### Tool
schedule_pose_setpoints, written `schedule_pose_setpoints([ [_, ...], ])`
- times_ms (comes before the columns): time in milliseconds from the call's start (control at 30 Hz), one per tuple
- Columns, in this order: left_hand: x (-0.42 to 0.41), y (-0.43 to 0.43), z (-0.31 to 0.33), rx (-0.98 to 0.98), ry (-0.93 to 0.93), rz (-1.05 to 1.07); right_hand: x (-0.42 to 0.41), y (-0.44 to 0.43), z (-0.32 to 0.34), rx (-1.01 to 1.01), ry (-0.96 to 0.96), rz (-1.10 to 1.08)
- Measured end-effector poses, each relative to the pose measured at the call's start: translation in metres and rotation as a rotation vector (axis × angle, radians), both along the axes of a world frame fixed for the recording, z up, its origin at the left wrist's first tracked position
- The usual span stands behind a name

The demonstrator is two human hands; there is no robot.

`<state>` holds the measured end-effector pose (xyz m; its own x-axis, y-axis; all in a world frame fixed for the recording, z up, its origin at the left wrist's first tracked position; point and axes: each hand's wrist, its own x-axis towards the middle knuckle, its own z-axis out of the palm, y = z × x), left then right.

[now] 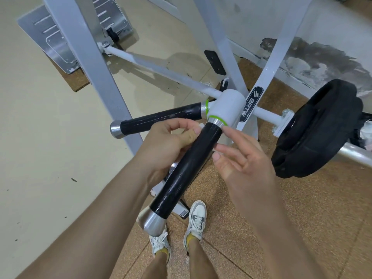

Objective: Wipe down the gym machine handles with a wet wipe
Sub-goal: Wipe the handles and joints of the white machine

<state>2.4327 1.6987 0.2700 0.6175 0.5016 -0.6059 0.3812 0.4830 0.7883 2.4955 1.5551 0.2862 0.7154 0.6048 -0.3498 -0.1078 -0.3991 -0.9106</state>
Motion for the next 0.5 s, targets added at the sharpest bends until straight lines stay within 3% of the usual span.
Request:
schedule_pose_setpoints([
  [100, 0.015, 0.002, -0.001, 0.045, 0.058, 0.022, -0.002, 0.000, 0.000, 0.019, 0.027, -0.008],
  [200, 0.030, 0.000, -0.006, 0.245, 0.136, 0.056, -0.001, 0.001, -0.001, 0.031, 0.031, -0.019],
  [333, 0.031, 0.004, 0.001, 0.413, 0.054, 0.065, -0.001, -0.001, -0.003, 0.030, 0.030, -0.008],
  [433, 0.026, 0.003, 0.007, 0.589, 0.043, -0.059, -0.001, -0.002, -0.002, 0.025, 0.038, 0.004],
  [500, 0.026, 0.002, 0.005, 0.599, 0.062, -0.069, -0.001, -0.002, -0.001, 0.021, 0.046, 0.004],
])
